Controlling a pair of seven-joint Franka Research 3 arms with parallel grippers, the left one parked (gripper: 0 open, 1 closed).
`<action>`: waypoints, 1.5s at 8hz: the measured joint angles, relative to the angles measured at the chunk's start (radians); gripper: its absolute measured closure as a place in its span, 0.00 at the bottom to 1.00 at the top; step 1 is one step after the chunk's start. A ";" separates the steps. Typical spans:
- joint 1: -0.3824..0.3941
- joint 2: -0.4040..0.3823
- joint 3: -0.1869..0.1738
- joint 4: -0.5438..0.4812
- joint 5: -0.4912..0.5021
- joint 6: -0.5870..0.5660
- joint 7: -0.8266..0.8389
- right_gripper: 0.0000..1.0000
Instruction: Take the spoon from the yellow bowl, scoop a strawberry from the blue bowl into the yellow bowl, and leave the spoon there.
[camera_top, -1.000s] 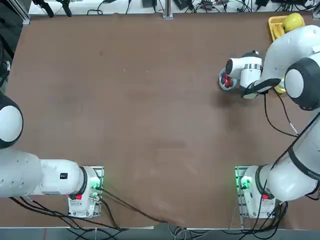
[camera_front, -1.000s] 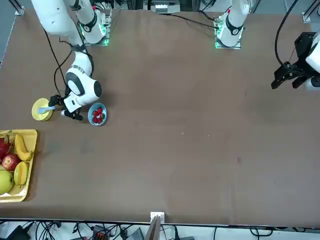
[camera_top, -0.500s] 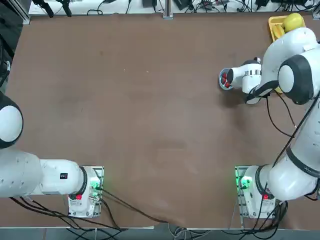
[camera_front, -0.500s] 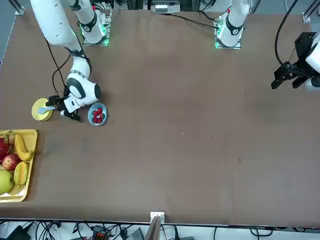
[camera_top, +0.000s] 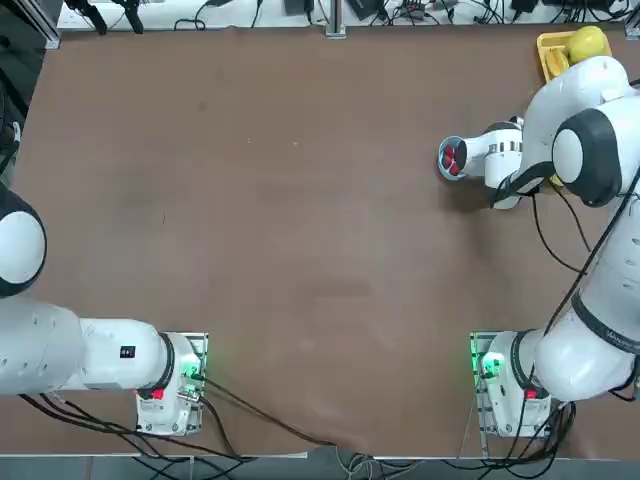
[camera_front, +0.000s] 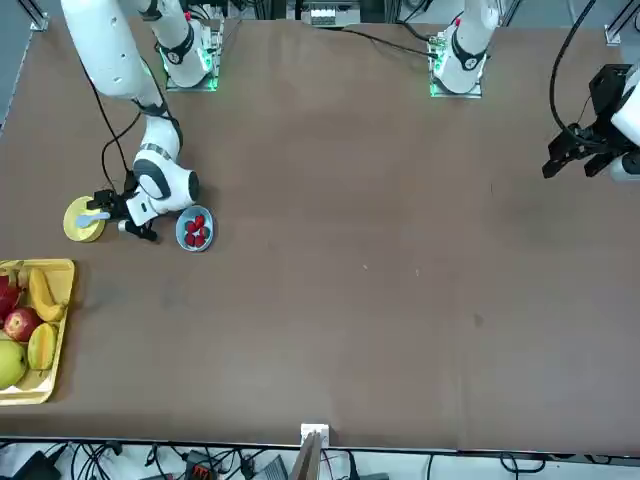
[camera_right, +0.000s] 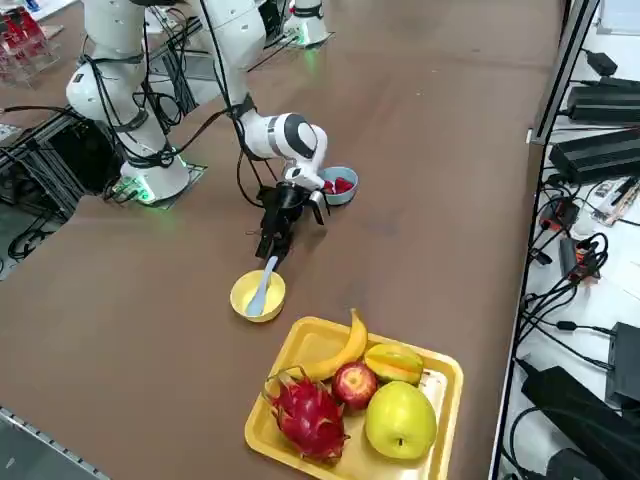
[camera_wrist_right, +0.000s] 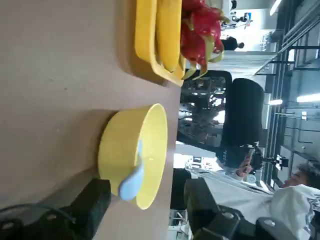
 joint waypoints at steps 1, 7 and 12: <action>0.002 0.002 0.000 0.009 0.000 -0.015 0.001 0.12; 0.004 0.078 0.003 0.063 -0.001 -0.077 0.059 0.17; 0.011 0.091 0.006 0.095 -0.001 -0.110 0.061 0.24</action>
